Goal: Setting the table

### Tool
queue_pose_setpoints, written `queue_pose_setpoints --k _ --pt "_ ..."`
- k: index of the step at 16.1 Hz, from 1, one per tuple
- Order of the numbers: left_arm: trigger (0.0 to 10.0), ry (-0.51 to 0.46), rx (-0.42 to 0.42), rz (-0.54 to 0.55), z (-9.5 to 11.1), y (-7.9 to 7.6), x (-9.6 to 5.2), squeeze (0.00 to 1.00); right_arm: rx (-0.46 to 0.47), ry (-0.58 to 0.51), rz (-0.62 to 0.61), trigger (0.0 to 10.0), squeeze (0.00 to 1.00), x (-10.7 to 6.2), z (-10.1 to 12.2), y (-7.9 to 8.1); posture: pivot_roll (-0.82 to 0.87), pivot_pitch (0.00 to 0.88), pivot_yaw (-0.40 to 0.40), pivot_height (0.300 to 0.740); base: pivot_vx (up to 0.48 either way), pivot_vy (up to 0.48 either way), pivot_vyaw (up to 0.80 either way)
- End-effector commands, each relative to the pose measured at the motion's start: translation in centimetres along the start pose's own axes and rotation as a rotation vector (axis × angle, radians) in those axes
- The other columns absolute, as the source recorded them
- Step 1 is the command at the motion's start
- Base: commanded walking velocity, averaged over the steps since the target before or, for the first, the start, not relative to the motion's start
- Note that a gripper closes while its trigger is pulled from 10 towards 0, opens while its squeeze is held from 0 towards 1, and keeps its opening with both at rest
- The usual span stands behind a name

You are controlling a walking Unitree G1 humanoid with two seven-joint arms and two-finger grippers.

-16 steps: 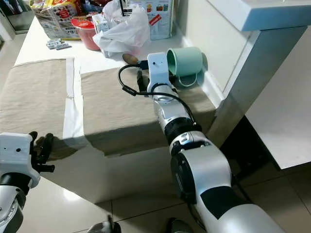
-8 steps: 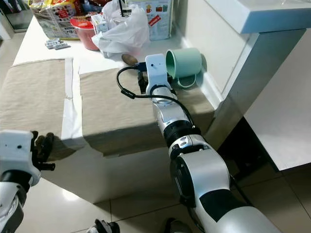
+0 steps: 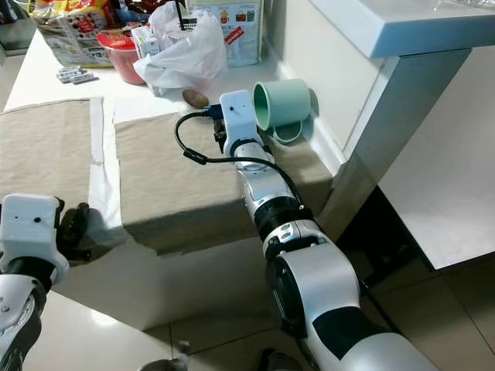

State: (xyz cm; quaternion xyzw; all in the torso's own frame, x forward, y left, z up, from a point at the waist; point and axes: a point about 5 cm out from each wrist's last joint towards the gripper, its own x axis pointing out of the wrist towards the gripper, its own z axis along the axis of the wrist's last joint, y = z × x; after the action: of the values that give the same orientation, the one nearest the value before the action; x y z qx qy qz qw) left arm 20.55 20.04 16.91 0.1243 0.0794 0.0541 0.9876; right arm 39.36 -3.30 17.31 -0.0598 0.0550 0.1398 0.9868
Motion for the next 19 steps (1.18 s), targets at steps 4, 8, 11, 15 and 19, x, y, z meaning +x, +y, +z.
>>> queue_pose_setpoints --k 4,8,11,15,19 --pt "10.0 -0.006 0.0 -0.01 0.2 -0.3 1.2 0.0 0.003 0.659 0.195 0.0 0.0 -6.8 -16.5 5.4 0.18 0.201 0.025 0.74 0.0 0.0 0.0" --pt "10.0 -0.031 -0.008 -0.016 0.4 -0.8 2.3 0.0 -0.045 0.675 0.225 0.0 0.0 -7.8 -17.9 5.7 0.15 0.159 0.013 0.74 0.0 0.0 0.0" --pt "10.0 -0.056 -0.009 -0.013 0.7 -0.9 3.3 0.0 -0.086 0.603 0.233 0.0 0.0 -7.3 -17.3 5.2 0.14 0.125 0.006 0.74 0.0 0.0 0.0" --pt "10.0 -0.104 -0.007 -0.012 1.3 -1.2 4.4 0.0 -0.057 0.182 0.118 10.0 1.0 -3.4 -9.8 4.1 0.12 0.074 0.003 0.74 0.0 0.0 0.0" --pt "10.0 -0.111 0.011 -0.023 1.1 -1.3 4.6 0.0 0.013 -0.205 0.022 10.0 1.0 -0.5 0.9 2.0 0.14 0.059 0.013 0.74 0.0 0.0 0.0"
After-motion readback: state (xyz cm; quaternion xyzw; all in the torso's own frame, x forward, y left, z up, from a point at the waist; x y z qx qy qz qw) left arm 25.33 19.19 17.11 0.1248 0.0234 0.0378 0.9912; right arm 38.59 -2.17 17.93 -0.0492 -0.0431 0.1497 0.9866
